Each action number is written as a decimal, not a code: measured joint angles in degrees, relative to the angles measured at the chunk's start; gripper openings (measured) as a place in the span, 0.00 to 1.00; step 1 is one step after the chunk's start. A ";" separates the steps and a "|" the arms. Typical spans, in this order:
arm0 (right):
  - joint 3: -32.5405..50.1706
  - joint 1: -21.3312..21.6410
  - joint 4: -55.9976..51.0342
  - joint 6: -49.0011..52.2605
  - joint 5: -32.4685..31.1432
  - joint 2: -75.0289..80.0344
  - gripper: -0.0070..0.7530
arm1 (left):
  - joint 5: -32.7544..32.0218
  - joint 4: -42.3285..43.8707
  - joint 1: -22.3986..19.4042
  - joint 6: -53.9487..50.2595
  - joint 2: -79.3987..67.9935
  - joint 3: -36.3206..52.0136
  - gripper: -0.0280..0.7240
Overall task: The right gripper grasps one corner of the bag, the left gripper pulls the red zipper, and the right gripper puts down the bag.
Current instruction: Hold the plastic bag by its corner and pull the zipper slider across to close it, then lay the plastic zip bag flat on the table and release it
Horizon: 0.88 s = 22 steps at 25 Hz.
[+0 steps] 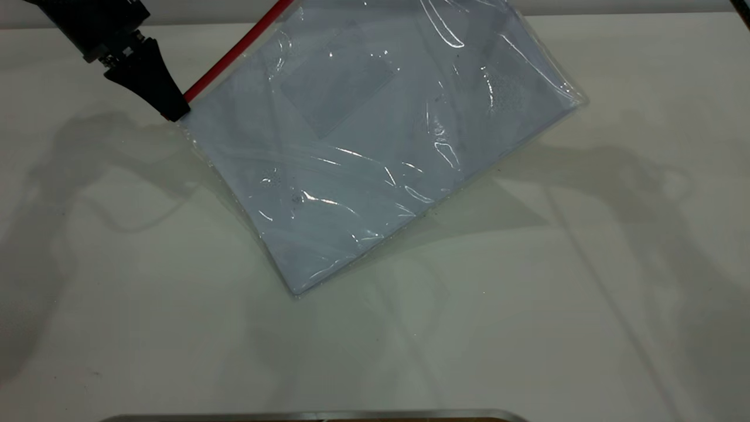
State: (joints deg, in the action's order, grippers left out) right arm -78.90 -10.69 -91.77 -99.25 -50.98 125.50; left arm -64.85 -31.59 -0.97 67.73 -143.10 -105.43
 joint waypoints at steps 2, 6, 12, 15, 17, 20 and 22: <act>0.00 0.00 0.00 -0.02 0.58 0.00 0.05 | 0.11 -0.28 0.00 -1.36 0.00 0.00 0.15; 0.00 0.48 0.00 -0.18 1.16 0.97 0.05 | 0.56 -1.32 -0.34 -2.97 1.40 0.00 0.24; -0.05 0.72 -1.74 -0.18 6.22 8.69 0.09 | -0.84 -9.95 -0.51 -4.62 11.61 0.00 0.46; -0.11 0.72 -1.76 -0.12 14.84 12.77 0.16 | -2.04 -16.00 -0.51 -4.97 18.34 0.00 0.51; -0.11 0.72 -1.76 0.09 22.67 14.88 0.25 | -2.04 -19.51 -0.51 -4.97 22.74 0.00 0.51; -0.11 0.66 1.29 2.16 32.39 15.97 0.42 | -2.04 -21.78 -0.51 -5.03 29.07 0.00 0.51; -0.11 0.66 6.47 7.27 36.76 15.77 0.52 | -2.04 -21.90 -0.51 -5.90 33.03 0.00 0.51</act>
State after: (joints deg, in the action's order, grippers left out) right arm -79.00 -10.03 -85.30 -91.98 -14.22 141.27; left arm -66.90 -53.49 -1.48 61.83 -110.06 -105.43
